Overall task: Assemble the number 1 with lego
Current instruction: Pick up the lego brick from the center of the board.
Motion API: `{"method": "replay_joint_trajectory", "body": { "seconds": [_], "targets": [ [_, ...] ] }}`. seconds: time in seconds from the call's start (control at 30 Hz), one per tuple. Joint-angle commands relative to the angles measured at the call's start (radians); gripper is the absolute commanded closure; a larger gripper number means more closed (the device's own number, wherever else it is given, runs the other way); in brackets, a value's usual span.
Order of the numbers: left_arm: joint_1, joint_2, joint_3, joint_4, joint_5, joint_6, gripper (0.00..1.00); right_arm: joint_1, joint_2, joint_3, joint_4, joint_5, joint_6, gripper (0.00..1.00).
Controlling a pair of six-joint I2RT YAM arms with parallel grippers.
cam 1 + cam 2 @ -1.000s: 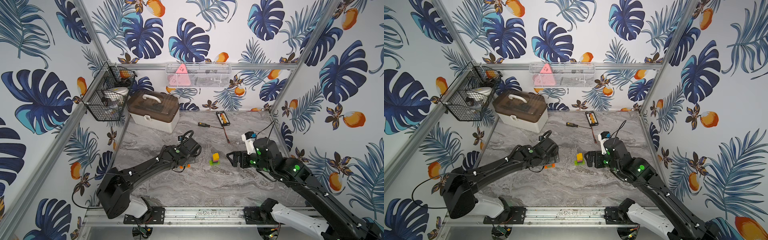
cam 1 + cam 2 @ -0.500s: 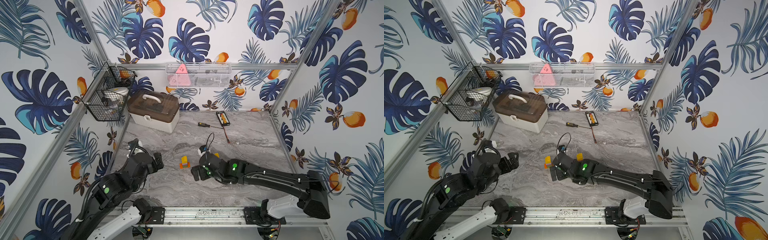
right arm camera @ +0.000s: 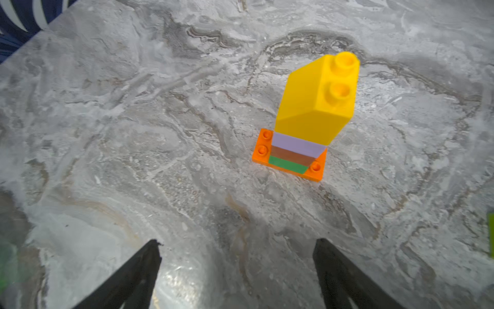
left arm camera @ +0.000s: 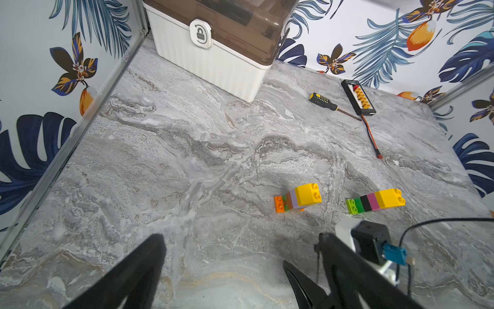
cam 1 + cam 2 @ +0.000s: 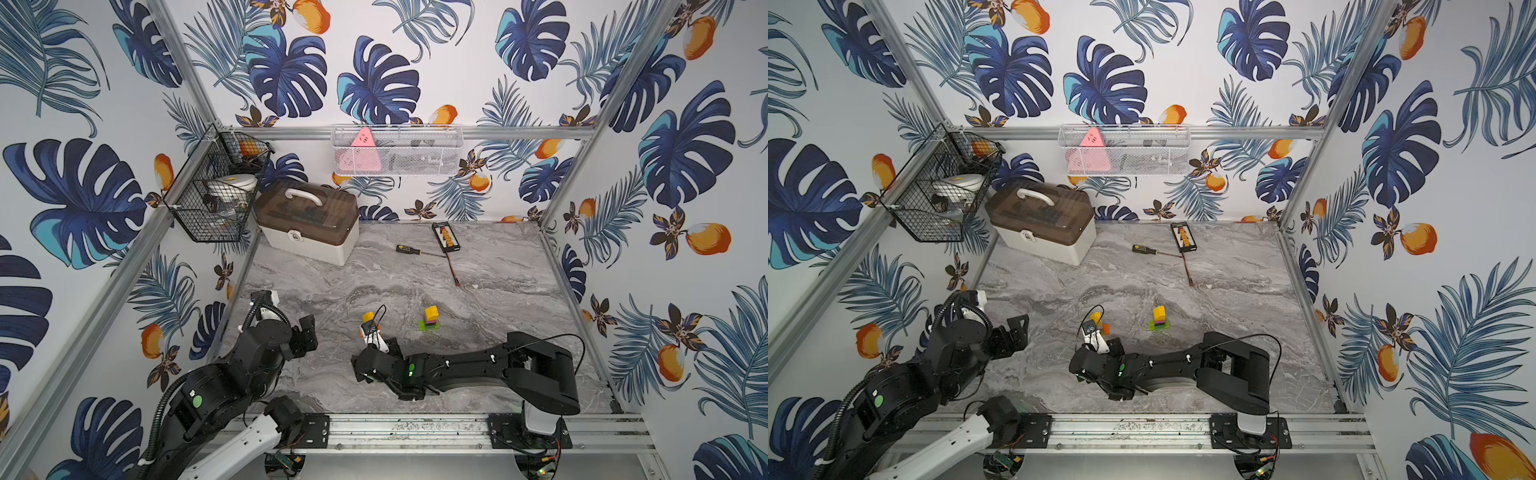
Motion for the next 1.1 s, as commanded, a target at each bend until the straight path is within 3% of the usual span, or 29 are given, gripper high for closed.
{"method": "replay_joint_trajectory", "body": {
  "seconds": [0.0,0.2,0.37,1.07],
  "targets": [
    [0.000,-0.013,-0.006,0.031,0.005,0.026,0.04,-0.019,0.020,0.041,-0.008,0.049,0.049,0.04],
    [0.000,-0.015,-0.010,0.043,0.024,0.036,0.04,-0.068,0.080,0.095,-0.040,0.050,0.055,0.08],
    [0.001,-0.018,-0.013,0.051,0.033,0.040,0.05,-0.109,0.088,0.085,0.012,0.022,0.031,0.20],
    [-0.001,-0.031,-0.018,0.048,0.023,0.038,0.07,-0.124,0.159,0.204,-0.103,0.012,0.011,0.54]
  ]
}}
